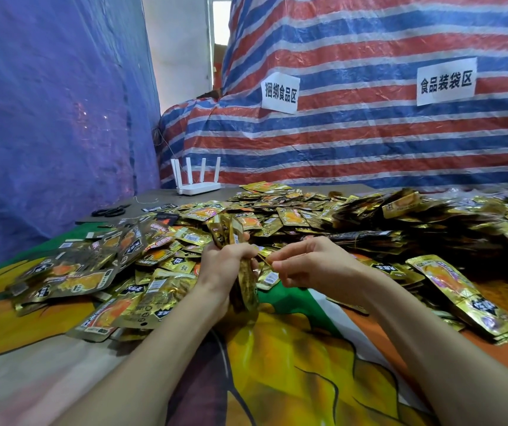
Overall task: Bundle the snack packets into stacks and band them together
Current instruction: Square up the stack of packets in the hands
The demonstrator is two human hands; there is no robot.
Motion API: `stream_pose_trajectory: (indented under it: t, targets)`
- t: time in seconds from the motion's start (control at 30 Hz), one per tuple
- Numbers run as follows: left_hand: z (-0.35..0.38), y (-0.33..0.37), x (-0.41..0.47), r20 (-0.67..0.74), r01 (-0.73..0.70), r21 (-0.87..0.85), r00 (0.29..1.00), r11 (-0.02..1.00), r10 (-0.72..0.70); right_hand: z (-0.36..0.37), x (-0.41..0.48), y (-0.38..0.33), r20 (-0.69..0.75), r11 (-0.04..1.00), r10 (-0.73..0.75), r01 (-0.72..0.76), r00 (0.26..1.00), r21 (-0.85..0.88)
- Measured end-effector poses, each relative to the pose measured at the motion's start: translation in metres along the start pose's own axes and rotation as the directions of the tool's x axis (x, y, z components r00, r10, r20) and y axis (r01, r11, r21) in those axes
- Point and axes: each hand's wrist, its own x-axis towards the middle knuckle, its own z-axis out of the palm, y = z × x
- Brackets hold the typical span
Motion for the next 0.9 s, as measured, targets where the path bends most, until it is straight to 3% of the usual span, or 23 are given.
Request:
stream_pose_trajectory:
  t: [0.07,0.23,0.37,0.47,0.57,0.67,0.77,0.9]
  targets:
    - [0.0,0.0,0.0,0.002,0.001,-0.008,1.0,1.0,-0.001,-0.001,-0.001,-0.002,0.037,0.999,0.009,-0.01,0.999,0.048]
    - [0.002,-0.001,0.0,0.051,0.019,0.025,0.998,0.999,-0.02,0.001,0.001,-0.005,-0.061,0.943,-0.066,0.082,0.996,0.324]
    - [0.005,0.003,-0.005,0.172,0.128,0.065,0.975,0.99,-0.137,0.005,0.0,-0.006,-0.04,0.813,-0.102,0.107,0.994,0.572]
    - [0.005,0.008,-0.009,0.346,0.249,0.033,0.906,0.968,-0.245,0.006,0.003,-0.003,-0.048,0.743,-0.144,0.14,0.988,0.655]
    - [0.004,0.009,-0.009,0.445,0.338,-0.093,0.855,0.936,-0.265,0.004,0.006,0.0,-0.042,0.85,-0.169,0.167,0.985,0.499]
    - [0.002,0.007,-0.004,0.309,0.277,-0.103,0.922,0.955,-0.234,0.002,0.009,0.005,-0.094,0.94,-0.212,0.23,0.973,0.253]
    - [0.001,0.003,-0.001,0.199,0.187,-0.02,0.964,0.982,-0.179,0.003,0.009,0.008,-0.038,0.956,-0.203,0.206,0.978,0.21]
    - [0.001,0.004,-0.004,0.24,0.192,0.033,0.951,0.981,-0.194,0.002,0.007,0.009,0.078,0.979,-0.138,0.125,0.987,0.161]
